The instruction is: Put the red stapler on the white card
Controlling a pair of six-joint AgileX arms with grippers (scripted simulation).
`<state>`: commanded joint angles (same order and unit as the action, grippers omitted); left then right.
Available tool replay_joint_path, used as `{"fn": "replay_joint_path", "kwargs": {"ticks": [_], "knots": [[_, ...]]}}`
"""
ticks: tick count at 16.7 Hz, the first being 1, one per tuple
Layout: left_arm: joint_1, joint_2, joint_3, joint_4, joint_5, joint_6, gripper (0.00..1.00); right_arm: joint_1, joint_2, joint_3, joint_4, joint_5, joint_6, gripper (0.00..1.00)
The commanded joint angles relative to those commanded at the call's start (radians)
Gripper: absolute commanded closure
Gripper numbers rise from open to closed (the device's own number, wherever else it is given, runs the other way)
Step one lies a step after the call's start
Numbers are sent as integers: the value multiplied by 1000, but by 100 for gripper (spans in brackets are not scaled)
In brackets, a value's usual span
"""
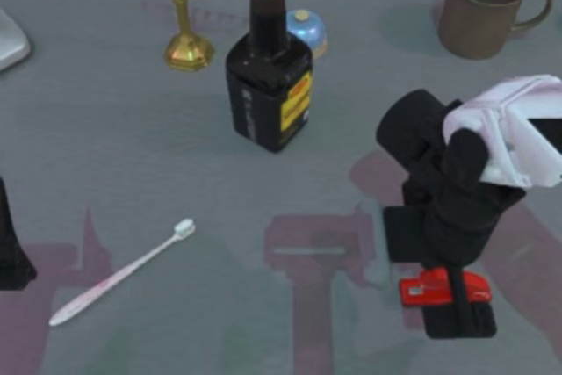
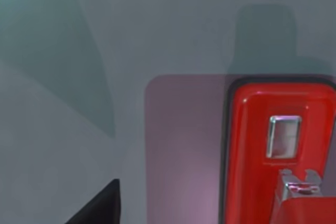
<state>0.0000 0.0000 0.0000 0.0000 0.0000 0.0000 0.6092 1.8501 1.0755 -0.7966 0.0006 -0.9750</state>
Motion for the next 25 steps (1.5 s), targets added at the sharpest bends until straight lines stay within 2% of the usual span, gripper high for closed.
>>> {"fn": "replay_joint_path", "kwargs": {"ticks": [2,15,25], "knots": [[0,0,0,0,0,0,0,0,0,0,0,0,0,0],[0,0,0,0,0,0,0,0,0,0,0,0,0,98],[0,0,0,0,0,0,0,-1,-2,3,-3,0,0,100]]}}
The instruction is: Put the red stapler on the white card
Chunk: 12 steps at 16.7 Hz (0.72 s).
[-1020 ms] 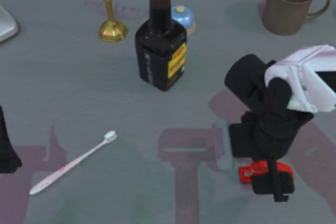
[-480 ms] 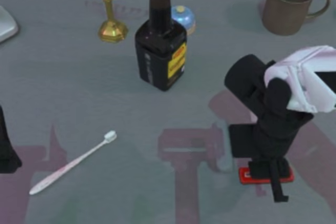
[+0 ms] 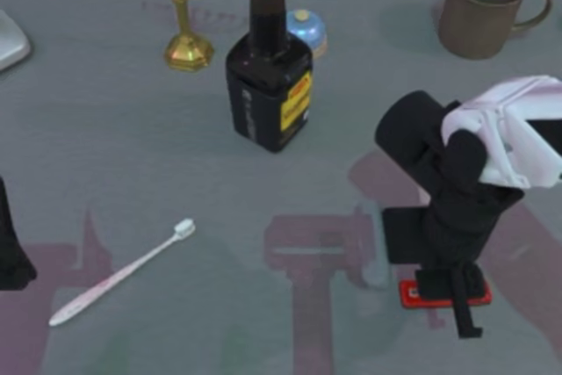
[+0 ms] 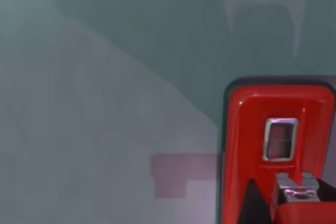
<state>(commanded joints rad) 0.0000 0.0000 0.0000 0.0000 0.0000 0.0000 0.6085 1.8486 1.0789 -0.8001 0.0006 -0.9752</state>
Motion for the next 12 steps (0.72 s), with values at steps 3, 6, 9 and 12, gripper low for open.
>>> {"fn": "replay_joint_path", "kwargs": {"ticks": [3,6,9,12], "knots": [[0,0,0,0,0,0,0,5,-20,58,-72,0,-6,100],[0,0,0,0,0,0,0,6,-62,148,-223,0,-6,100],[0,0,0,0,0,0,0,6,-105,232,-352,0,-6,100],[0,0,0,0,0,0,0,6,-127,261,-388,0,-4,100]]}}
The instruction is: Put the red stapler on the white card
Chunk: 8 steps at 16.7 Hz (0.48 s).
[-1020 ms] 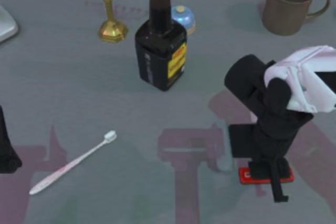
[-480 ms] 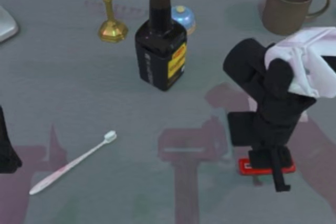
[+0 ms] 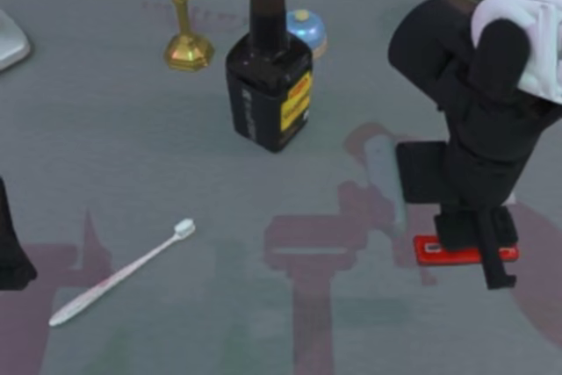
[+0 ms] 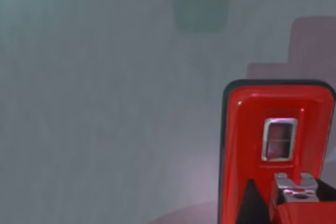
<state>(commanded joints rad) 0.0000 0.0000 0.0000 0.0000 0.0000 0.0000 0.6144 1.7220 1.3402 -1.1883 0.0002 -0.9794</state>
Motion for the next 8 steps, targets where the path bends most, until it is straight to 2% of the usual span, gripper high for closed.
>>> {"fn": "replay_joint_path", "kwargs": {"ticks": [5,8], "knots": [[0,0,0,0,0,0,0,-3,6,2,4,2,11,100],[0,0,0,0,0,0,0,-9,21,42,21,15,100,100]]}}
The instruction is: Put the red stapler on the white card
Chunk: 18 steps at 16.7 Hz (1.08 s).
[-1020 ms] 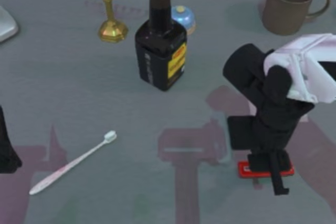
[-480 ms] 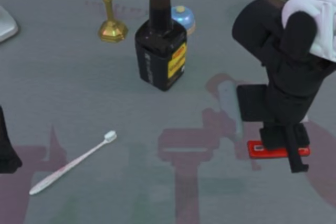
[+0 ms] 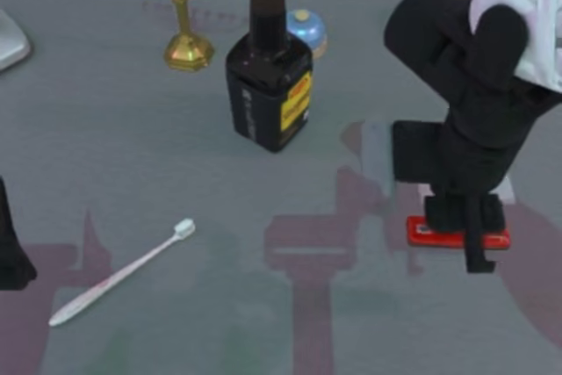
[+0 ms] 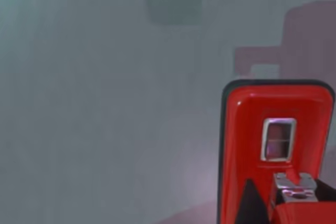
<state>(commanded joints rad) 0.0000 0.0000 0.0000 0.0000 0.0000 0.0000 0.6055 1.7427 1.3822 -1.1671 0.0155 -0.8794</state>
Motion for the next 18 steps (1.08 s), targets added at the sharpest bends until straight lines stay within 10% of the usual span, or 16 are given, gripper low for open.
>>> {"fn": "replay_joint_path", "kwargs": {"ticks": [6,18], "knots": [[0,0,0,0,0,0,0,-53,74,155,44,45,469,100],[0,0,0,0,0,0,0,-255,296,396,-43,70,1957,100]]}}
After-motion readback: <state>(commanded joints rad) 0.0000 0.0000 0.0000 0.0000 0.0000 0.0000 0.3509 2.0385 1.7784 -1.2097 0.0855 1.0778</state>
